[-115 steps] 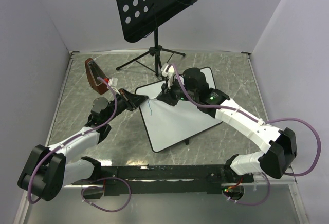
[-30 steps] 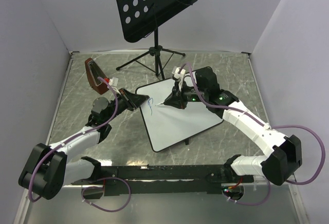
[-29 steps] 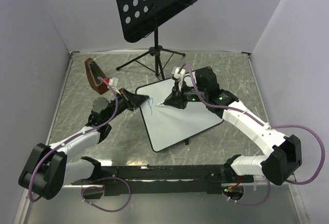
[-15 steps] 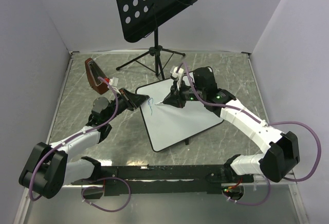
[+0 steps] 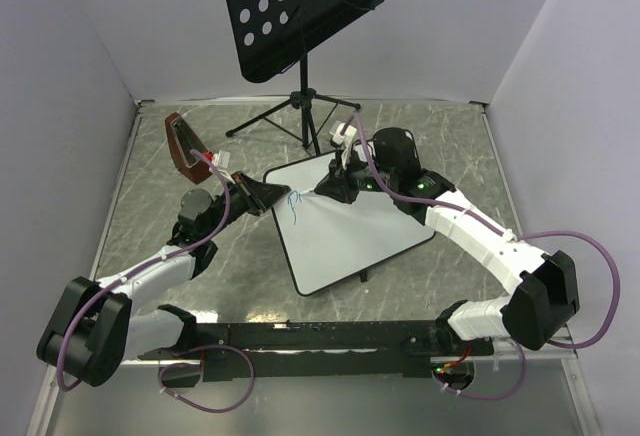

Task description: Write a sentence on the whiteboard

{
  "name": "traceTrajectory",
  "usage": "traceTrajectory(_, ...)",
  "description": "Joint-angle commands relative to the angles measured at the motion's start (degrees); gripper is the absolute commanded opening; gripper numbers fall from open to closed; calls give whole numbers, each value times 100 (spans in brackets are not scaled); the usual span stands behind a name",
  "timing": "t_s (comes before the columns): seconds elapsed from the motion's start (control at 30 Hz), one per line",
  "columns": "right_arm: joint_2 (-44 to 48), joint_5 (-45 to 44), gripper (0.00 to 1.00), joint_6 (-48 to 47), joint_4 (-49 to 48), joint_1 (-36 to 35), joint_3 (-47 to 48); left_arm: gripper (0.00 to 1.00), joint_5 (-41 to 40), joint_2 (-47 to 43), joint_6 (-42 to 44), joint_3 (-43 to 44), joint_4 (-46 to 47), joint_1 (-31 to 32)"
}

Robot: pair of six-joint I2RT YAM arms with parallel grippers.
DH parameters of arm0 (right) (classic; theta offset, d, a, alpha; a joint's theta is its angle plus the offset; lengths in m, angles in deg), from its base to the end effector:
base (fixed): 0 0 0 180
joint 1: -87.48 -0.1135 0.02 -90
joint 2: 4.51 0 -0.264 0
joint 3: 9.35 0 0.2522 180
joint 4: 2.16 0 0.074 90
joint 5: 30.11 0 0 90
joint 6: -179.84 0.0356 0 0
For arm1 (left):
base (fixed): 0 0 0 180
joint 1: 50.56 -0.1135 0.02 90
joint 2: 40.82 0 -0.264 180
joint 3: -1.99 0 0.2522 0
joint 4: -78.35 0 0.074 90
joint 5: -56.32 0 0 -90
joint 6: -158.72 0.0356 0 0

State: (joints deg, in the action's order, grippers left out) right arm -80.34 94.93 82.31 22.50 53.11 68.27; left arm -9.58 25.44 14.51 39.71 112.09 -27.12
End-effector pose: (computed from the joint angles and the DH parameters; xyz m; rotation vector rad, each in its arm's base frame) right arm 0.2381 0.1876 0.3373 -1.0846 1.6842 0.9040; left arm 0.2156 -0.1093 0.2443 -0.0644 1.6551 -1.3756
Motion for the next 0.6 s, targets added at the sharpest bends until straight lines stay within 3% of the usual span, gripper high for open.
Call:
traceTrajectory(0.0,-28,-402,0,129,-343,-43,259,1,87,-113,139,56,743,29)
traceTrajectory(0.57,341,-745,0,-108,44,1,39,1,95,-96,192,108,681,20)
